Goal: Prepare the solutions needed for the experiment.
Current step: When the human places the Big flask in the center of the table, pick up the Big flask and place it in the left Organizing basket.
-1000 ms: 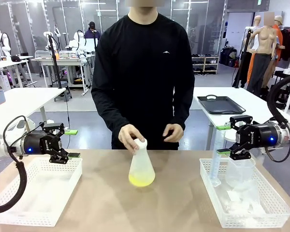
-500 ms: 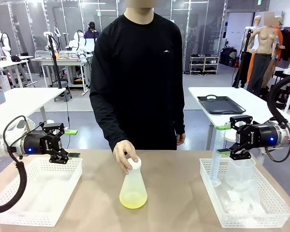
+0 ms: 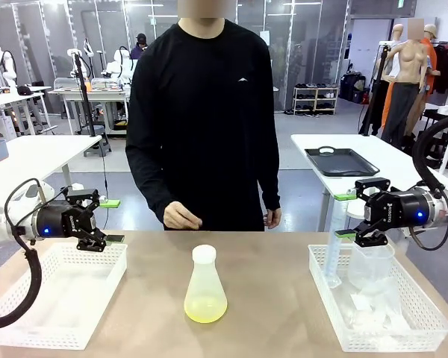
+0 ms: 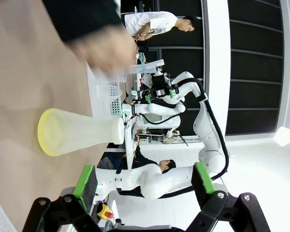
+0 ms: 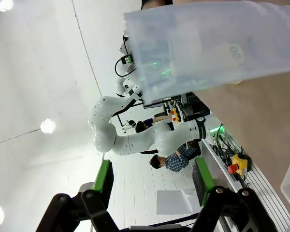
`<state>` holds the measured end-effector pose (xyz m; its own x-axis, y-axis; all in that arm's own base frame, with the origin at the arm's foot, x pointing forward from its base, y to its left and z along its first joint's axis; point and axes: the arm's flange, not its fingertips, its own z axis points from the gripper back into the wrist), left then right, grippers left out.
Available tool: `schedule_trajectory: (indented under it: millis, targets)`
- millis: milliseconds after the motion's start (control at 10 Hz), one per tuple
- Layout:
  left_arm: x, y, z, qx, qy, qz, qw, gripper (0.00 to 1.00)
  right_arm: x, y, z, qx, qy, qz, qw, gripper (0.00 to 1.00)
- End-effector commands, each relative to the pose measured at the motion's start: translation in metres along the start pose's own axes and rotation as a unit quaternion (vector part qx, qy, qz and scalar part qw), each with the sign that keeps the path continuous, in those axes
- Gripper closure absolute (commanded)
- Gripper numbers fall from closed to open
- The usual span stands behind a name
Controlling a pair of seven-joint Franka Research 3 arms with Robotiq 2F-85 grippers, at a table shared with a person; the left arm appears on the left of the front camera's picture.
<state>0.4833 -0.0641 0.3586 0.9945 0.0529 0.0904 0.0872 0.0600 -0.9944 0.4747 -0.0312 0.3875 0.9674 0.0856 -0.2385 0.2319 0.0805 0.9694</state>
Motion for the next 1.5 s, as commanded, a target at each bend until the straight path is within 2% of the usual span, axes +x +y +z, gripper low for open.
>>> schedule_trajectory:
  millis: [0, 200, 400, 500, 1000, 1100, 1200, 1300, 1400]
  targets:
    - [-0.013, -0.021, -0.006, 0.007, -0.008, -0.107, 0.994, 0.0, -0.003, 0.003, 0.0, -0.001, -0.003, 0.003, 1.0, 0.17]
    - [-0.019, -0.028, -0.001, 0.057, -0.037, -0.21, 0.975, 0.0, -0.003, 0.003, 0.0, -0.001, -0.003, 0.003, 1.0, 0.17]
    - [-0.023, -0.027, -0.011, 0.076, -0.016, -0.293, 0.953, 0.0, -0.003, 0.003, 0.0, -0.001, -0.003, 0.003, 1.0, 0.17]
    - [-0.01, -0.038, 0.002, 0.032, -0.014, -0.206, 0.978, 0.0, -0.003, 0.003, 0.0, -0.001, -0.003, 0.003, 1.0, 0.17]
    - [-0.014, -0.033, -0.001, 0.042, -0.014, -0.214, 0.976, 0.0, -0.003, 0.003, 0.0, -0.001, -0.003, 0.003, 1.0, 0.17]
    - [-0.011, -0.027, -0.007, 0.06, -0.045, -0.283, 0.956, 0.0, -0.003, 0.003, 0.0, -0.001, -0.003, 0.003, 1.0, 0.17]
    - [-0.013, -0.026, -0.011, 0.064, -0.052, -0.362, 0.928, 0.0, -0.003, 0.003, 0.0, -0.001, -0.003, 0.003, 1.0, 0.17]
    - [-0.019, -0.022, -0.011, 0.073, -0.026, -0.434, 0.898, 0.0, -0.003, 0.003, 0.0, -0.001, -0.003, 0.003, 1.0, 0.17]
    - [-0.024, -0.013, -0.014, 0.119, 0.001, -0.512, 0.851, 0.0, -0.003, 0.003, 0.0, -0.001, -0.003, 0.003, 1.0, 0.17]
